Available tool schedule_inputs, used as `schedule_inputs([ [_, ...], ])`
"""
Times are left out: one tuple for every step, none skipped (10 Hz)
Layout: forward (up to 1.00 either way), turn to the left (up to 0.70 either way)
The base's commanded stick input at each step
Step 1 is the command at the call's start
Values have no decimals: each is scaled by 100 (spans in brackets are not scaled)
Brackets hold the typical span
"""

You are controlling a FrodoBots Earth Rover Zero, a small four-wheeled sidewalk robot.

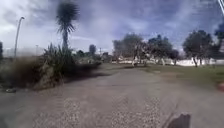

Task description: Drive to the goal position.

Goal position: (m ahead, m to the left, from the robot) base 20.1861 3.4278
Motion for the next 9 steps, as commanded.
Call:
schedule_inputs([
  [70,0],
  [70,0],
  [70,0],
  [70,0],
  [70,0],
  [70,0],
  [70,0],
  [70,0],
  [70,0],
])
